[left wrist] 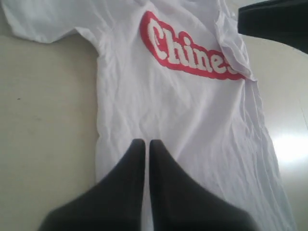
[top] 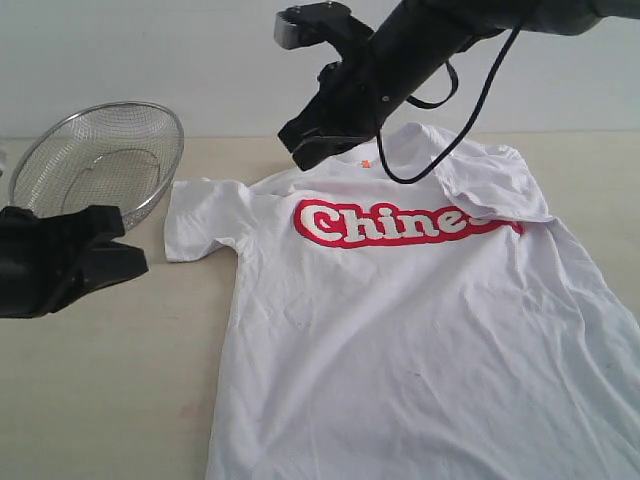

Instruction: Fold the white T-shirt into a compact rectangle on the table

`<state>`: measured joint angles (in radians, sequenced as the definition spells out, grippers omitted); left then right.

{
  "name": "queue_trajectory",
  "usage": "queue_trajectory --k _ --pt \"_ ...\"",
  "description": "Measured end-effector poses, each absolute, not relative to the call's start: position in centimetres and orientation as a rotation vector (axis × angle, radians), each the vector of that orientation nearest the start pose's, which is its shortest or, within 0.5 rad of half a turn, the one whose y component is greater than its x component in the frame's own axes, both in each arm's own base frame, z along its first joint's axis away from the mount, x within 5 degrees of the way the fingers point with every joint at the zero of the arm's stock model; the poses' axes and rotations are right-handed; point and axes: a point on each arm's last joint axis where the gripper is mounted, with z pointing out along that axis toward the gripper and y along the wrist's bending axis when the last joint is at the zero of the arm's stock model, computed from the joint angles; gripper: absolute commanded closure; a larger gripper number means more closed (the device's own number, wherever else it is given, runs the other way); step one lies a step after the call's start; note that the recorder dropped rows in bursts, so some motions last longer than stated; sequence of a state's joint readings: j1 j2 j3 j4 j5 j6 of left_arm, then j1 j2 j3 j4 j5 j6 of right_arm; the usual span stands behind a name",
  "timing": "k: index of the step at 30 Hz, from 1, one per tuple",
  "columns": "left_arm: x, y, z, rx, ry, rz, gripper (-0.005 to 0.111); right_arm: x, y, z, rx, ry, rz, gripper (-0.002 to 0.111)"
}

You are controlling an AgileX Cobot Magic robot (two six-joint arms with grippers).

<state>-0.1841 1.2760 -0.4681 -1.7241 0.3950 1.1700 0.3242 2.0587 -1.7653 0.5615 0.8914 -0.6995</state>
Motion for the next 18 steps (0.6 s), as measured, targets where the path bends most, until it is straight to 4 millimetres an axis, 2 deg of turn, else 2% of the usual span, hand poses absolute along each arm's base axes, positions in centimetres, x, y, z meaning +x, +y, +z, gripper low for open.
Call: queue_trajectory --k 5,9,12,14,17,18 --pt "21.2 -5.0 19.2 -0.307 2.302 -0.756 0.102 42.3 19.2 25.5 -1.017 2.293 0.504 0.104" --pt "21.6 -3.9 18.2 -0.358 2.321 -0.765 0.102 42.4 19.2 25.5 -1.034 2.278 0.490 0.089" --pt "22.3 -3.9 16.7 -0.369 2.381 -0.790 0.102 42.4 19.2 25.5 -1.036 2.277 0.489 0.076" --pt "23.1 -4.1 15.9 -0.368 2.413 -0.827 0.102 42.4 19.2 25.5 -1.034 2.278 0.490 0.072" --pt "24.6 -4.6 15.2 -0.346 2.430 -0.910 0.090 42.4 19.2 25.5 -1.031 2.280 0.491 0.072" --pt "25.1 -4.7 15.0 -0.342 2.431 -0.932 0.080 42.4 19.2 25.5 -1.029 2.281 0.492 0.072"
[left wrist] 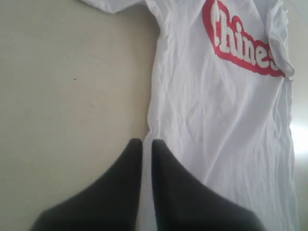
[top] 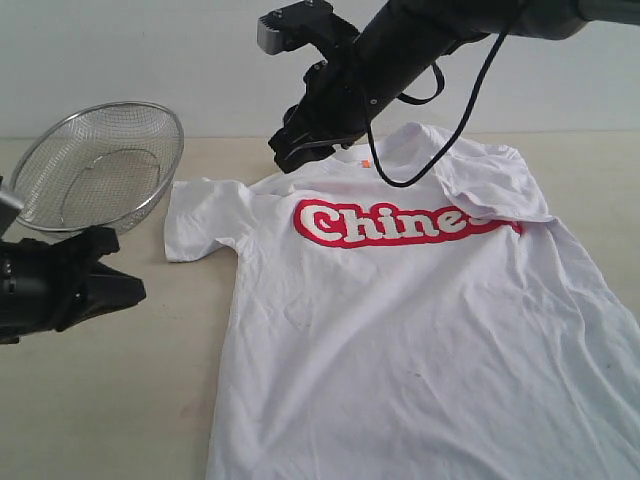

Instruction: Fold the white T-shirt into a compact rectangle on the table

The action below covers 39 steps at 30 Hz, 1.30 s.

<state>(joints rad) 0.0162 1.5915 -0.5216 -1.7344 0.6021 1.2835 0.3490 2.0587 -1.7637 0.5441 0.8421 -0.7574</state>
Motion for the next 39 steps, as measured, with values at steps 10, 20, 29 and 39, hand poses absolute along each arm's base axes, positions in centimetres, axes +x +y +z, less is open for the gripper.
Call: queue_trajectory --k 10,20,29,39 --pt "32.6 -4.6 11.2 -0.494 2.472 -0.988 0.049 42.1 19.2 25.0 -1.045 2.313 0.513 0.072" --pt "36.5 -4.6 9.6 -0.542 2.451 -1.012 0.049 42.0 19.2 24.9 -1.052 2.327 0.523 0.072" --pt "36.9 -4.7 9.1 -0.564 2.449 -1.038 0.049 42.0 19.2 24.9 -1.054 2.328 0.523 0.072" --pt "37.1 -4.9 8.7 -0.576 2.442 -1.081 0.061 42.0 19.2 24.9 -1.054 2.328 0.523 0.072"
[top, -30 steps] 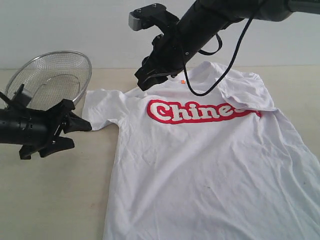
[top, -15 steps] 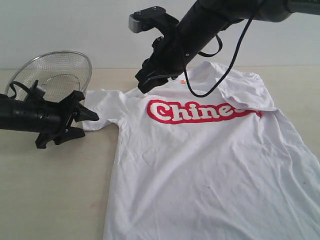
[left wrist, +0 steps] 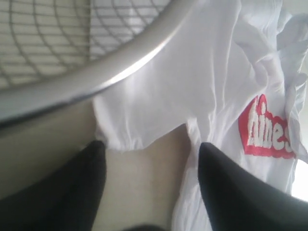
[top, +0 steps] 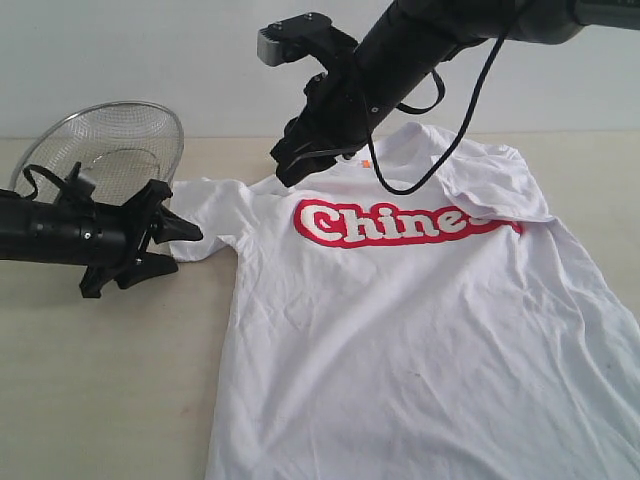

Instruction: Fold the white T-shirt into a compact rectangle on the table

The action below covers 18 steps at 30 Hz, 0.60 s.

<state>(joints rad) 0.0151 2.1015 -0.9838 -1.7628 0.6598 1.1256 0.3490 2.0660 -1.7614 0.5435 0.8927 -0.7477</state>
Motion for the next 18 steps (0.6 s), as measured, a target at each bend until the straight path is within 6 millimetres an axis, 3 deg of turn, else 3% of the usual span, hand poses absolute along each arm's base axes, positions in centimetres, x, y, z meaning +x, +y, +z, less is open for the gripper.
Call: queue_trajectory --k 6,18 --pt "37.0 -4.8 8.1 -0.583 2.466 -1.045 0.103 42.0 19.2 24.9 -1.058 2.331 0.526 0.072" --pt "37.1 -5.0 8.4 -0.558 2.453 -1.096 0.102 42.2 19.3 23.9 -1.069 2.351 0.531 0.076"
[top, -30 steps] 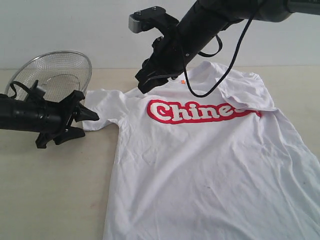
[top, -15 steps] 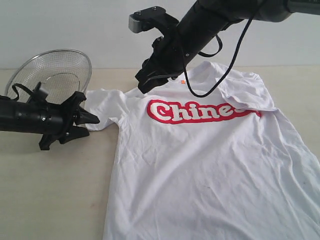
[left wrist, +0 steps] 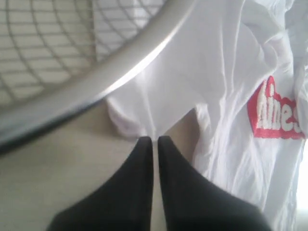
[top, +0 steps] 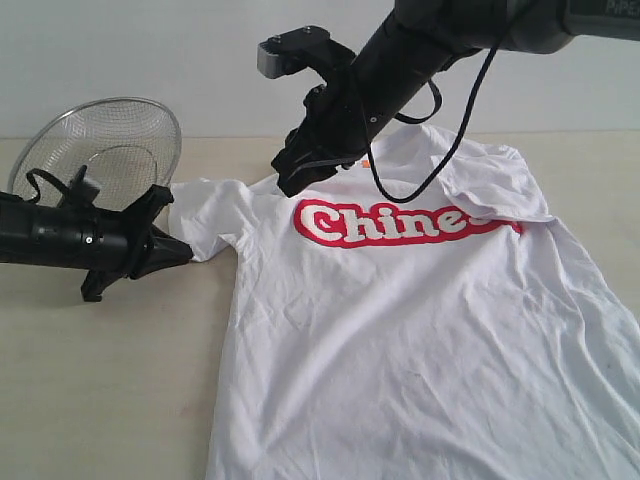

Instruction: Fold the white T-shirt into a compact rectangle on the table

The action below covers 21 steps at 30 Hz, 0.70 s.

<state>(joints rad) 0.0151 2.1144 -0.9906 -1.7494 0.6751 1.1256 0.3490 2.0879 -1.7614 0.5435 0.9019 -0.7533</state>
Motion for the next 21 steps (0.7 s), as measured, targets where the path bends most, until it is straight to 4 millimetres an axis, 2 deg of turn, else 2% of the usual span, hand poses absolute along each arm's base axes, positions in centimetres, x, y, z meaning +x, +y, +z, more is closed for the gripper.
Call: queue_trajectory --k 4,8,14,17,21 --pt "37.2 -5.7 8.9 -0.511 2.433 -1.174 0.102 42.2 19.3 23.8 -1.065 2.352 0.535 0.076" --pt "37.4 -6.6 9.8 -0.443 2.423 -1.172 0.102 42.2 19.3 23.8 -1.093 2.336 0.526 0.076" --pt "37.1 -6.8 14.5 -0.357 2.326 -1.144 0.102 43.1 19.2 21.6 -1.226 2.283 0.424 0.076" --pt "36.8 -7.4 14.6 -0.345 2.349 -1.075 0.102 43.6 19.2 20.8 -1.216 2.277 0.387 0.076" --pt "36.3 -9.2 13.0 -0.336 2.416 -1.075 0.102 43.7 19.2 20.6 -1.207 2.280 0.388 0.076"
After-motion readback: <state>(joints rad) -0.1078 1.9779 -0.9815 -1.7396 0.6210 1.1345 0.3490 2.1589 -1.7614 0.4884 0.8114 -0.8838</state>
